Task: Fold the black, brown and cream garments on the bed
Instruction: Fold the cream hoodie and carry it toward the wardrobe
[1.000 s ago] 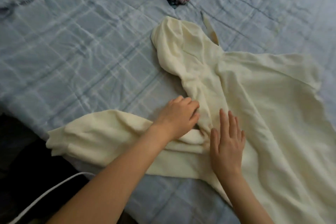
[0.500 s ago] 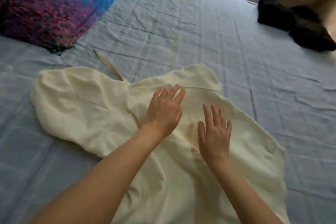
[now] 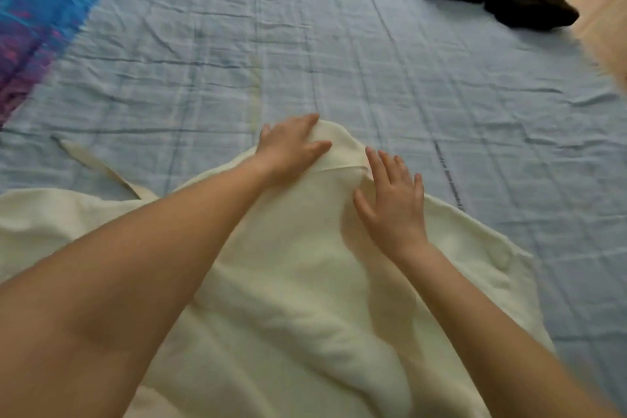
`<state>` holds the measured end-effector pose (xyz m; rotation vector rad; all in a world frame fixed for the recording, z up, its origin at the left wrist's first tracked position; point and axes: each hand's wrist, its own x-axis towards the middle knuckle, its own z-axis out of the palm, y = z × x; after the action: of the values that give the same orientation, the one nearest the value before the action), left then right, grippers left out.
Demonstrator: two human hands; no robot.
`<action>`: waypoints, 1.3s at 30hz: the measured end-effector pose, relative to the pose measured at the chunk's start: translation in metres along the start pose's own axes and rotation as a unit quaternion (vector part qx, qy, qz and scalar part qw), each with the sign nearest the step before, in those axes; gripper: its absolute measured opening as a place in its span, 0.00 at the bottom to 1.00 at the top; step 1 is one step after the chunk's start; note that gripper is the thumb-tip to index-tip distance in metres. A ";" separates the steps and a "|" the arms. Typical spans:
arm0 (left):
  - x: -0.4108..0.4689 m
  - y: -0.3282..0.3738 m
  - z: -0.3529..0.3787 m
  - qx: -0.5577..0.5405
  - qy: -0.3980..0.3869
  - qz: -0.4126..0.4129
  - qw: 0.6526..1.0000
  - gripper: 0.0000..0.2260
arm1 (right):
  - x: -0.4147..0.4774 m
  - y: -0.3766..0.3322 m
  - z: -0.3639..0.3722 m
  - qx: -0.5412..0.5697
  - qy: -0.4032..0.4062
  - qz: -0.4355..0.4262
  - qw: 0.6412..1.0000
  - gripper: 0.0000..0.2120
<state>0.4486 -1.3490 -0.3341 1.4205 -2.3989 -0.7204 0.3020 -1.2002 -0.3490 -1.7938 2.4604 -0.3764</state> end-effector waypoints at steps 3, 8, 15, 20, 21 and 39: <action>-0.017 -0.012 -0.012 -0.158 0.040 0.017 0.986 0.17 | 0.004 0.010 -0.011 0.038 -0.064 0.005 0.997 0.32; -0.097 -0.029 -0.011 -0.047 0.082 0.225 0.970 0.10 | -0.062 0.024 -0.018 0.099 -0.106 -0.145 0.979 0.23; -0.153 -0.063 0.007 0.092 0.071 0.437 0.892 0.10 | -0.053 -0.003 -0.019 0.231 0.034 -0.009 0.972 0.12; -0.162 -0.042 0.006 0.102 0.060 0.482 0.868 0.13 | 0.007 -0.049 -0.018 0.326 -0.165 0.107 0.925 0.16; -0.165 -0.038 0.003 0.093 0.050 0.482 0.870 0.13 | 0.010 -0.054 -0.019 0.312 -0.208 0.108 0.921 0.16; -0.119 0.006 -0.018 0.232 -0.144 -0.160 0.949 0.21 | -0.136 -0.047 -0.025 0.340 0.104 -0.138 0.924 0.09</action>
<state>0.5104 -1.2480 -0.3127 2.0534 -2.7175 -0.4693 0.3833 -1.0818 -0.3250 -1.8146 1.8059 -1.3098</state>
